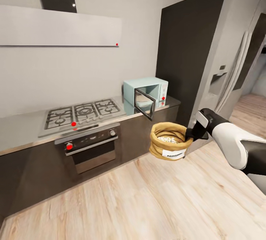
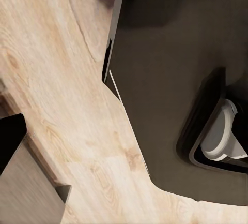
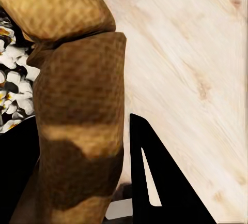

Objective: In the kitchen, take the popcorn bag from the countertop, put it into the microwave, and heat it until the popcorn is cooked so the cooked popcorn ends up inside the bag.

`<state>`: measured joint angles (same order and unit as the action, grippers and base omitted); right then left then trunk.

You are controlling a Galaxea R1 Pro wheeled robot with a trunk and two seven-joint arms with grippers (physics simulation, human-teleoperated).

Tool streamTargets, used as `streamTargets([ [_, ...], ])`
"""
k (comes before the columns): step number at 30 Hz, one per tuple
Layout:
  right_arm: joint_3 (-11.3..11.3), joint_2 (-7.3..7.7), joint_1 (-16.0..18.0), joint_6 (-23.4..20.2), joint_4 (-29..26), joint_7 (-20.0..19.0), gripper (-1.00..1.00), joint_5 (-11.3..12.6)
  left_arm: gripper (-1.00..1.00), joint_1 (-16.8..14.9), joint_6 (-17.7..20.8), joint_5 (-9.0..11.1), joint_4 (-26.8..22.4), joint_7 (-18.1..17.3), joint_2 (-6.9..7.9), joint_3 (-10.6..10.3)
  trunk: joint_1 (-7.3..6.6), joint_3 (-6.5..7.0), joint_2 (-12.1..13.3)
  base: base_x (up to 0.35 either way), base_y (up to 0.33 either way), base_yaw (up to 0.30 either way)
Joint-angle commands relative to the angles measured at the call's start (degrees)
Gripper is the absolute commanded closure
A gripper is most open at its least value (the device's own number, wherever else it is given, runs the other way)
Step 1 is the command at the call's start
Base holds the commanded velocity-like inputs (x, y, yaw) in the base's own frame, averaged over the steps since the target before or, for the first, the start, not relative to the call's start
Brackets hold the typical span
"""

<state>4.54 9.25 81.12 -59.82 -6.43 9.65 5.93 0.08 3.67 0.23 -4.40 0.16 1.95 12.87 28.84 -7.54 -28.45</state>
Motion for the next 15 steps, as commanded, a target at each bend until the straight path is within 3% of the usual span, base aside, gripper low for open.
streamTargets([
  [1,0.5,-0.02,0.0,-0.1,-0.1,0.6,1.0,0.5,-1.0,0.0,0.4,0.0,-0.2,0.0,-0.02,0.2,0.02,-0.11,-0.1,0.0,-0.037,-0.29],
  [9,0.5,-0.03,0.0,-0.1,0.0,0.5,1.0,0.5,-1.0,0.0,0.4,0.0,-0.2,0.0,-0.03,0.2,0.02,-0.11,-0.1,0.001,-0.081,-0.268],
  [15,0.5,-0.03,0.0,-0.1,0.0,0.6,1.0,0.5,-1.0,0.0,0.4,0.0,-0.2,0.0,-0.04,0.2,0.02,-0.11,-0.1,0.12,-0.203,-0.06],
])
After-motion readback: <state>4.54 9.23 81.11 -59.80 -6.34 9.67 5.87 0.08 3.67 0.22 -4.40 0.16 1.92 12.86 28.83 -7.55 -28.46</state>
